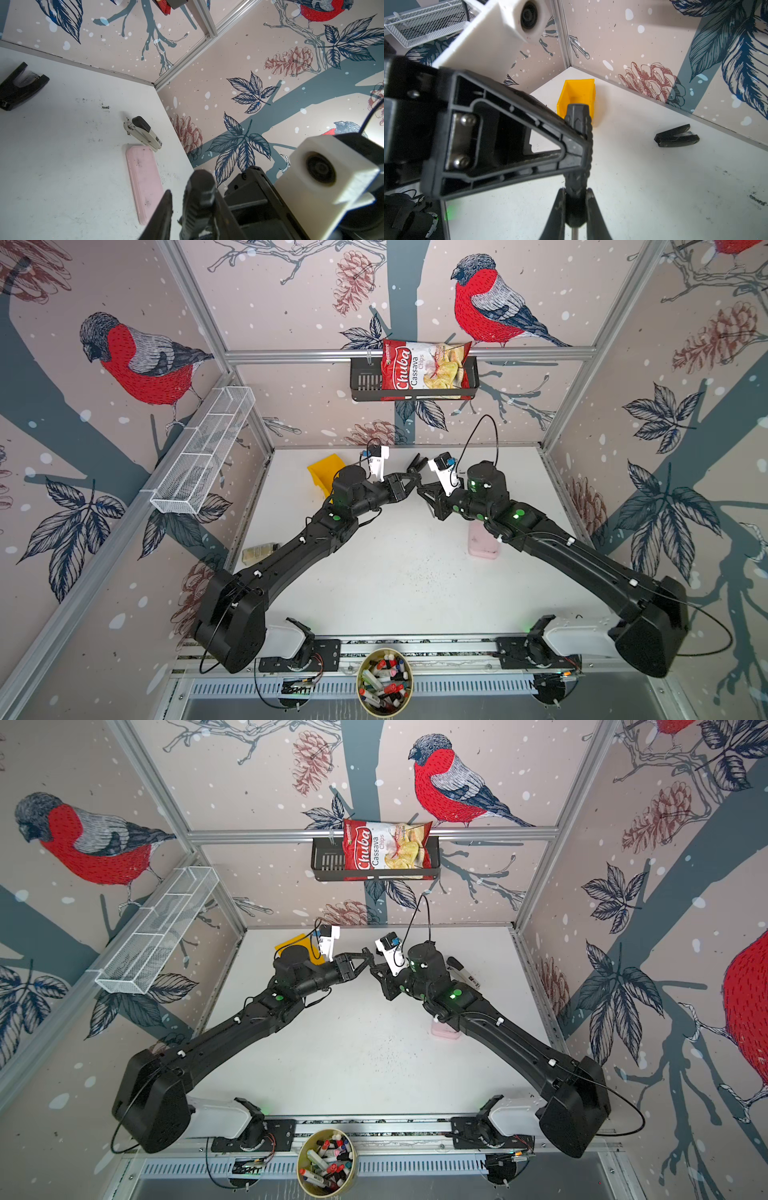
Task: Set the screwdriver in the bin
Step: 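Grasp the screwdriver handle with the left gripper and open the right gripper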
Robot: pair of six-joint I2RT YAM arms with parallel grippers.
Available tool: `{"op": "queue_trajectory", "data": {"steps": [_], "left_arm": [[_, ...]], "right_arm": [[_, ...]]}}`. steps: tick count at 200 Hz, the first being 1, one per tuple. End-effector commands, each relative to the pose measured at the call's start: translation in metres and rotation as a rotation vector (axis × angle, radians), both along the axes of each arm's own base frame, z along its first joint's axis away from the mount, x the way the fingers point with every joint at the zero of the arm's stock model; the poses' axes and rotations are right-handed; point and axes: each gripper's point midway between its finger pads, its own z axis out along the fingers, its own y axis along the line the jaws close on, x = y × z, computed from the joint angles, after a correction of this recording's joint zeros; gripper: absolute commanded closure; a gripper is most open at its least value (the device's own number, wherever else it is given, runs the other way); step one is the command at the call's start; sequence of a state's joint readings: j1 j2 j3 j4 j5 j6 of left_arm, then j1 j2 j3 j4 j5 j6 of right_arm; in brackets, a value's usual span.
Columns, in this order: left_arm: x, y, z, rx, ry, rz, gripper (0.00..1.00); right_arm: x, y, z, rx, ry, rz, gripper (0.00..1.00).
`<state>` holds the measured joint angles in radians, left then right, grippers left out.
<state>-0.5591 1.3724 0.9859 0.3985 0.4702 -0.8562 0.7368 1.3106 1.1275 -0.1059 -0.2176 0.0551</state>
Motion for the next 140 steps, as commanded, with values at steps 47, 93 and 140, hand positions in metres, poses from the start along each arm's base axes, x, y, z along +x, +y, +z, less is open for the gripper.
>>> {"op": "queue_trajectory", "data": {"steps": [47, 93, 140], "left_arm": [[0.001, 0.004, 0.005, -0.001, -0.009, 0.02, 0.79], [-0.001, 0.004, 0.009, -0.006, -0.016, 0.014, 0.99], [0.012, 0.023, 0.01, -0.009, -0.02, 0.103, 1.0]], "right_arm": [[0.003, 0.007, 0.016, 0.048, -0.032, 0.02, 1.0], [0.006, 0.007, 0.015, 0.037, -0.038, 0.009, 1.0], [0.009, 0.004, 0.02, 0.041, -0.027, -0.017, 0.33]]}}
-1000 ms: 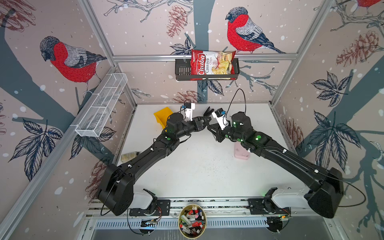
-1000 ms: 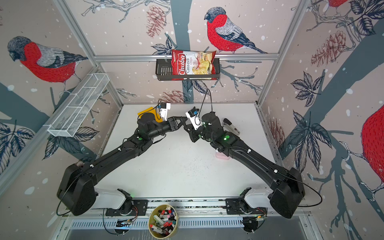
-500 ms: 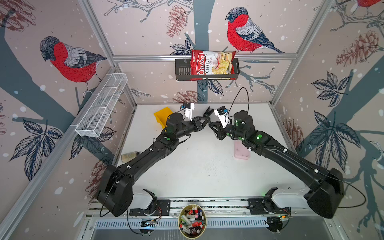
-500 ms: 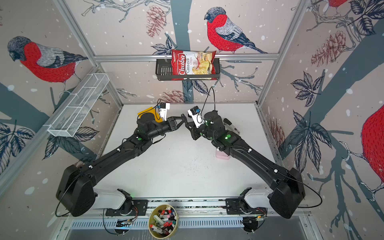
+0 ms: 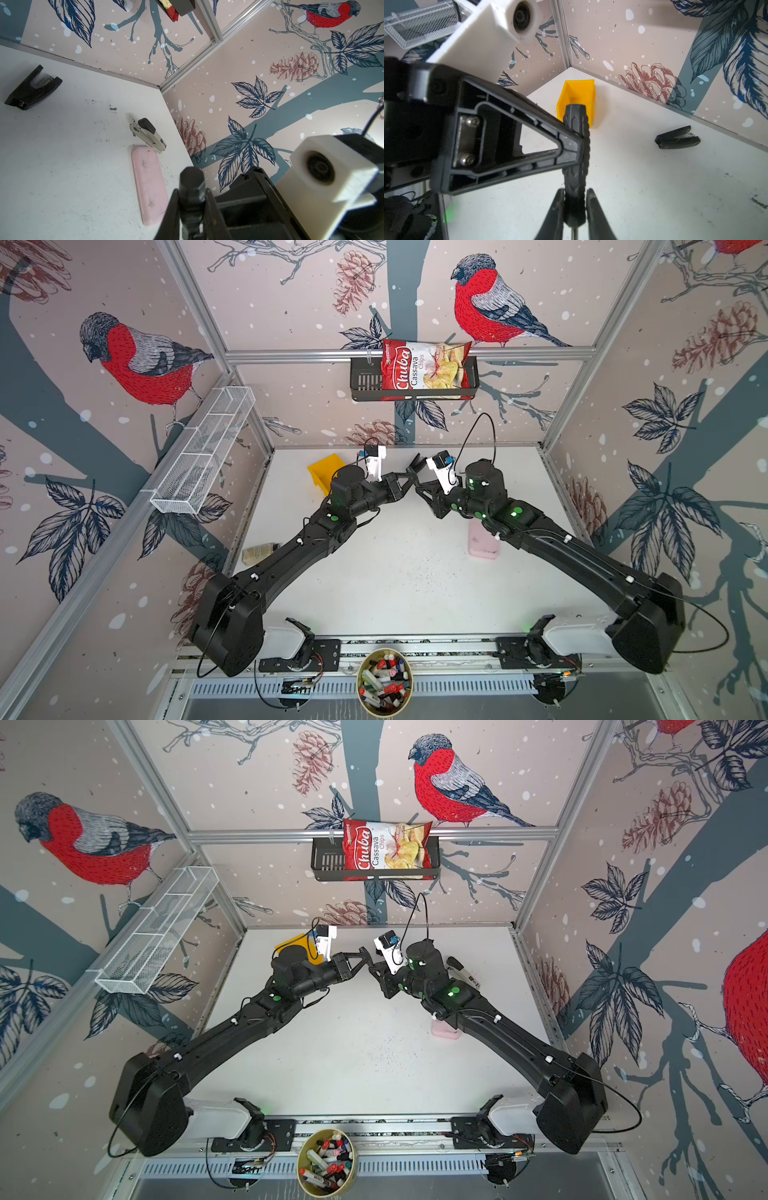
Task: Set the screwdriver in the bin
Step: 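Grasp the screwdriver handle with the left gripper and open the right gripper, then move the screwdriver over the yellow bin with the left gripper while the right gripper withdraws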
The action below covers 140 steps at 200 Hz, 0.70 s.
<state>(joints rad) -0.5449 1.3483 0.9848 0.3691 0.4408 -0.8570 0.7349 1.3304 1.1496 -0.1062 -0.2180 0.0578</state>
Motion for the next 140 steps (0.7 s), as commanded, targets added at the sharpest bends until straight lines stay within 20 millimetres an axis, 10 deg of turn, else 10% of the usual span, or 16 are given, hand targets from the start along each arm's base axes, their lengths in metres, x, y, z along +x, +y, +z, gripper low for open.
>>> {"op": "queue_trajectory", "data": {"steps": [1, 140], "left_arm": [[0.008, 0.013, 0.007, -0.012, -0.025, 0.062, 1.0], [0.091, 0.15, -0.062, 0.299, 0.015, 0.516, 1.0]], "right_arm": [[0.004, 0.001, 0.018, 0.038, -0.027, -0.014, 0.32], [0.0, 0.03, 0.026, 0.006, -0.102, 0.016, 0.0]]}}
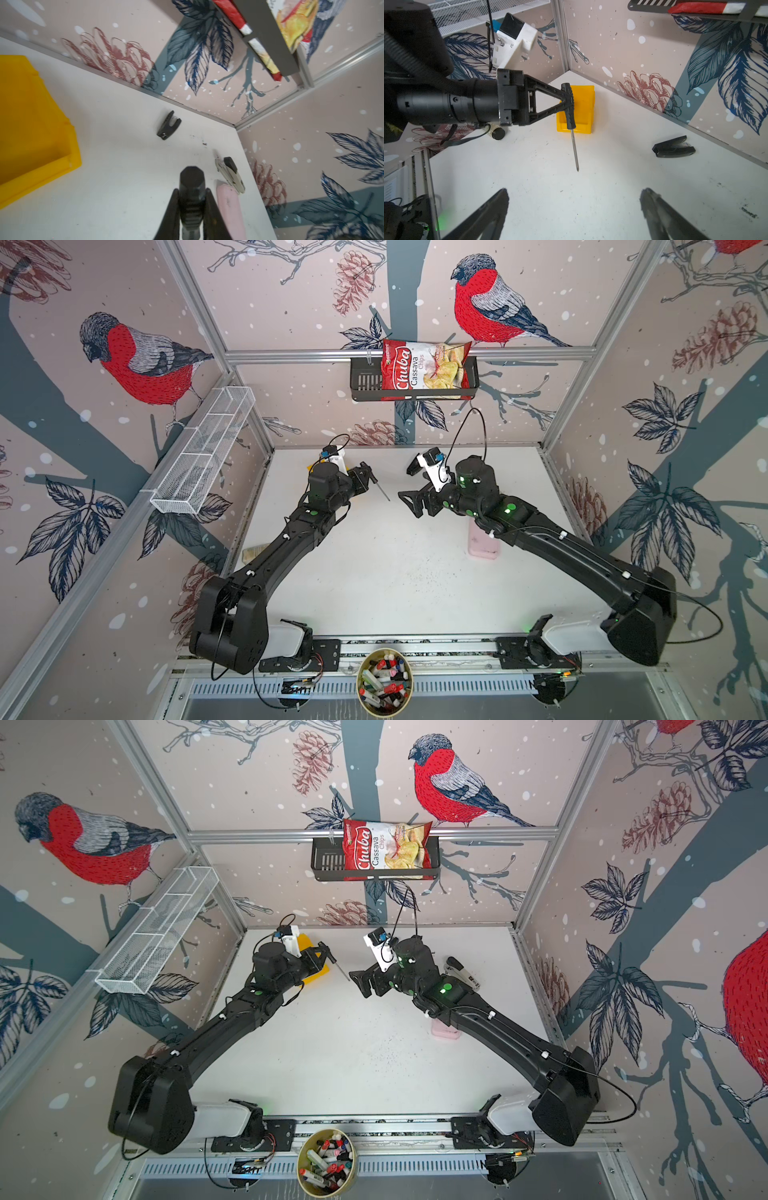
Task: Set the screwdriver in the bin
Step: 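Move the screwdriver over the yellow bin with the left gripper while the right gripper withdraws, then lower the screwdriver into the yellow bin and open the left gripper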
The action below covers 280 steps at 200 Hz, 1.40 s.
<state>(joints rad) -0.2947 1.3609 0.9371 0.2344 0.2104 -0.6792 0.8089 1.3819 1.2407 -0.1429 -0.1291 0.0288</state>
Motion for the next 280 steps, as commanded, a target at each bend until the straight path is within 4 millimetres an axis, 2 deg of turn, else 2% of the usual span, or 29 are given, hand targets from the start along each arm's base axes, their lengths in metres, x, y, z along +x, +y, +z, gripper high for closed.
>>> {"op": "queue_trajectory", "data": {"steps": [1, 17, 25, 27, 31, 75, 126, 155, 197, 239, 280], "left_arm": [[0.014, 0.024, 0.0, 0.061, -0.021, 0.07, 1.0], [0.026, 0.042, -0.002, 0.095, -0.018, 0.117, 1.0], [0.031, 0.052, -0.012, 0.121, 0.006, 0.144, 1.0], [0.035, 0.053, -0.004, 0.12, -0.007, 0.152, 1.0], [0.038, 0.058, -0.002, 0.13, -0.008, 0.164, 1.0], [0.08, 0.106, -0.014, 0.213, 0.081, 0.268, 1.0], [0.118, 0.141, -0.034, 0.273, 0.16, 0.339, 1.0], [0.132, 0.152, -0.051, 0.3, 0.199, 0.364, 1.0], [0.144, 0.153, -0.086, 0.316, 0.272, 0.357, 1.0], [0.146, 0.159, -0.12, 0.336, 0.353, 0.375, 1.0], [0.149, 0.159, -0.142, 0.344, 0.412, 0.372, 1.0]], "right_arm": [[0.003, 0.009, 0.013, 0.043, -0.057, 0.018, 0.0], [0.002, 0.014, 0.013, 0.061, -0.069, 0.029, 0.01], [0.002, 0.015, 0.013, 0.064, -0.075, 0.03, 0.01], [0.003, 0.015, 0.012, 0.062, -0.073, 0.029, 0.01], [0.004, 0.016, 0.011, 0.062, -0.074, 0.027, 0.01], [0.007, 0.024, 0.008, 0.046, -0.082, 0.033, 0.0], [0.009, 0.03, 0.011, 0.044, -0.094, 0.04, 0.01], [0.009, 0.03, 0.012, 0.042, -0.093, 0.036, 0.01], [0.008, 0.027, 0.011, 0.035, -0.091, 0.027, 0.01], [0.003, 0.026, 0.009, 0.032, -0.089, 0.046, 0.01], [0.002, 0.028, 0.009, 0.033, -0.081, 0.059, 0.0]]}}
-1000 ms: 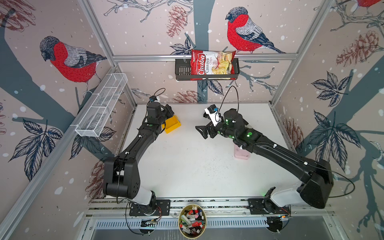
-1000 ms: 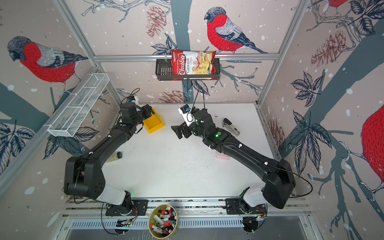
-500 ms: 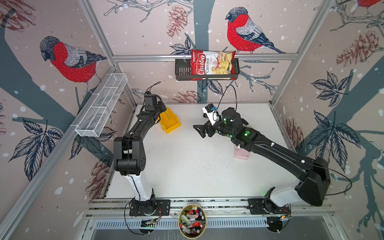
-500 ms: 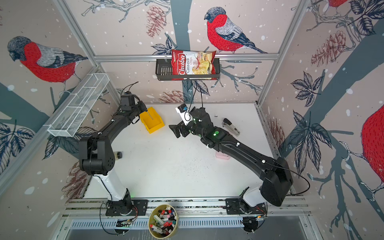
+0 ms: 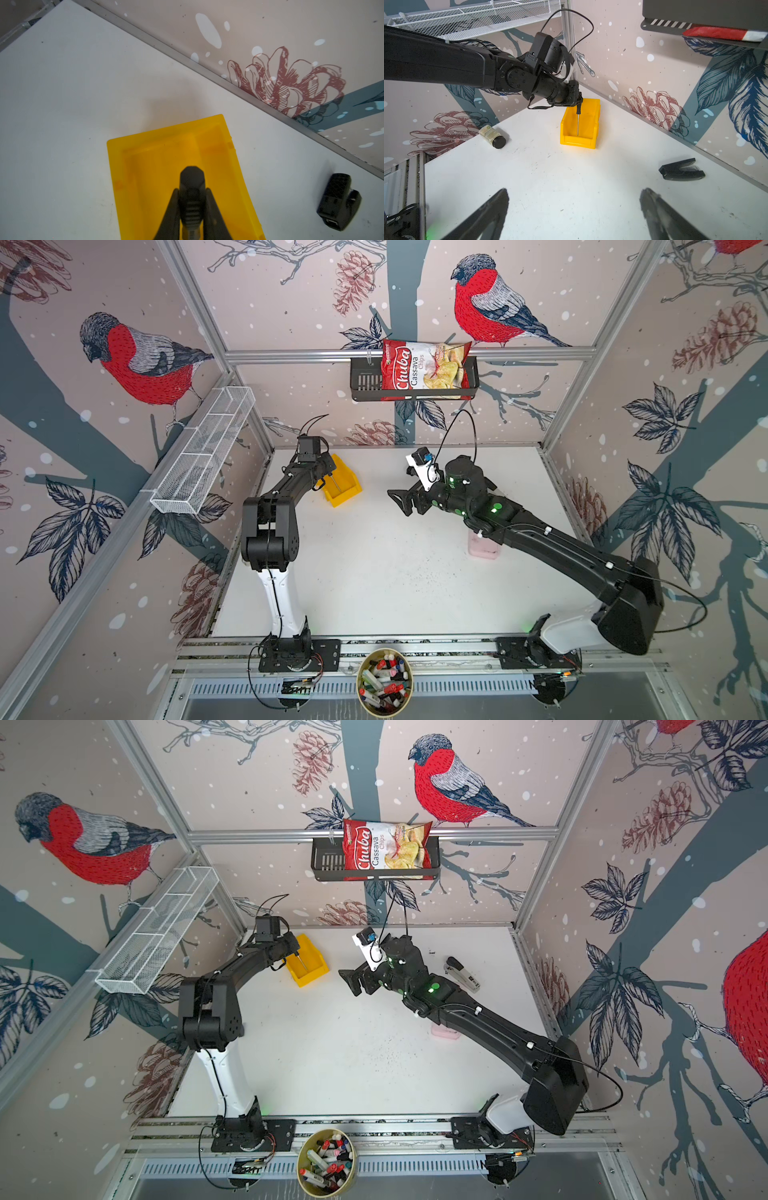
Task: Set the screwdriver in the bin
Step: 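Lower the screwdriver into the yellow bin and open the left gripper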
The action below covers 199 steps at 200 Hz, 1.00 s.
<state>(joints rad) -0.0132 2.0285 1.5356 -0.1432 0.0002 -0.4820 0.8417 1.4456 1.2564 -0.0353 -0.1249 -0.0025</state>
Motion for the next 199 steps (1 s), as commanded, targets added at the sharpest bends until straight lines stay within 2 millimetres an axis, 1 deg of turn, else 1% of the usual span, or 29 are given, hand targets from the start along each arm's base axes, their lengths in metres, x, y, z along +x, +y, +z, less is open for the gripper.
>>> {"op": "queue_trajectory", "data": {"steps": [1, 23, 33, 47, 58, 84, 134, 160, 171, 188, 199], "left_arm": [[0.001, 0.002, -0.008, 0.001, 0.034, 0.011, 1.0], [-0.001, 0.002, -0.017, 0.0, 0.076, 0.012, 1.0], [-0.003, 0.003, -0.021, 0.003, 0.089, 0.018, 0.98], [-0.002, 0.003, -0.022, 0.001, 0.088, 0.018, 0.93], [-0.001, 0.001, -0.02, -0.006, 0.081, 0.011, 0.87], [0.002, 0.0, -0.014, -0.016, 0.065, 0.006, 0.66], [0.0, 0.001, 0.005, 0.006, 0.022, -0.009, 0.39], [-0.004, -0.002, 0.025, 0.041, -0.028, -0.038, 0.26], [-0.008, -0.004, 0.039, 0.059, -0.064, -0.054, 0.24], [-0.016, -0.009, 0.059, 0.097, -0.112, -0.082, 0.18], [-0.023, -0.014, 0.072, 0.13, -0.152, -0.107, 0.14]], "right_arm": [[-0.002, 0.003, 0.005, 0.007, -0.016, 0.02, 0.0], [-0.001, 0.003, 0.005, 0.001, -0.023, 0.02, 0.01], [-0.002, 0.003, 0.005, -0.001, -0.026, 0.021, 0.01], [-0.002, 0.002, 0.006, 0.0, -0.026, 0.021, 0.0], [-0.002, 0.002, 0.005, -0.001, -0.023, 0.021, 0.0], [-0.004, 0.001, 0.005, 0.004, -0.018, 0.02, 0.0], [-0.002, -0.002, 0.007, 0.008, -0.026, 0.003, 0.0], [0.003, -0.01, 0.009, 0.015, -0.04, -0.043, 0.01], [0.006, -0.015, 0.009, 0.019, -0.046, -0.074, 0.0], [0.012, -0.027, 0.009, 0.026, -0.059, -0.133, 0.0], [0.018, -0.038, 0.012, 0.039, -0.073, -0.196, 0.0]]}}
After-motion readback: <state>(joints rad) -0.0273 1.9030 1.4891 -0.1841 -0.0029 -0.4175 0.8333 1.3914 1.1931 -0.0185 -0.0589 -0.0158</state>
